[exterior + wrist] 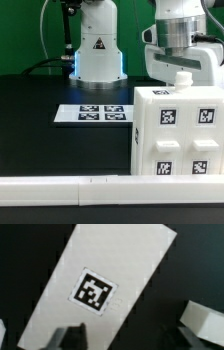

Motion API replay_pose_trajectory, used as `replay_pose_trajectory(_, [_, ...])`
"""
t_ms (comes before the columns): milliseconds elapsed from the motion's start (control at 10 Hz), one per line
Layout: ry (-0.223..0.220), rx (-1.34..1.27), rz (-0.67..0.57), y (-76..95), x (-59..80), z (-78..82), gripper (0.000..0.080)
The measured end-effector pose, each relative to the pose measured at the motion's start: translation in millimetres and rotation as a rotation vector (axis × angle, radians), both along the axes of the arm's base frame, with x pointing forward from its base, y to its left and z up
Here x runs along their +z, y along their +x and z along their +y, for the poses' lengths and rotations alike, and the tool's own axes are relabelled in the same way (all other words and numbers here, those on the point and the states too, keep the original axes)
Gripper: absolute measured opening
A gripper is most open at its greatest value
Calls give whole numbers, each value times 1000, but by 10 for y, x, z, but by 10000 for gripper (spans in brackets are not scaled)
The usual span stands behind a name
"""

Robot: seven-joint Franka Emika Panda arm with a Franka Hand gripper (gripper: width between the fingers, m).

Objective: Assemble cabinet

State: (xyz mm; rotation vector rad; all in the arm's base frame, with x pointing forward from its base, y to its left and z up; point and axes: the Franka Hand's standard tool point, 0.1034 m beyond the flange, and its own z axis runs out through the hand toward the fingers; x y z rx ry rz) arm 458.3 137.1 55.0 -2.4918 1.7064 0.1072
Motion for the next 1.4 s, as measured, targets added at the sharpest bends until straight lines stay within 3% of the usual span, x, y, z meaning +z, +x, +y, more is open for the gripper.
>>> replay_pose_trajectory(100, [3,-41,11,-23,0,5,462])
replay_pose_trajectory(300, [11,-238,45,-206,-8,14,725])
replay_pose_trajectory(400, [7,-221,46,-214,-30,27,725])
replay_pose_trajectory(500, [9,-226,46,-209,-29,24,788])
replay_pose_trajectory(800, [8,-259,43,-216,-46,24,797])
replay_pose_trajectory(1000, [-7,-376,35,-319,-203,94,796])
replay_pose_trajectory(1400, [-24,-386,48,-320,-333,67,796])
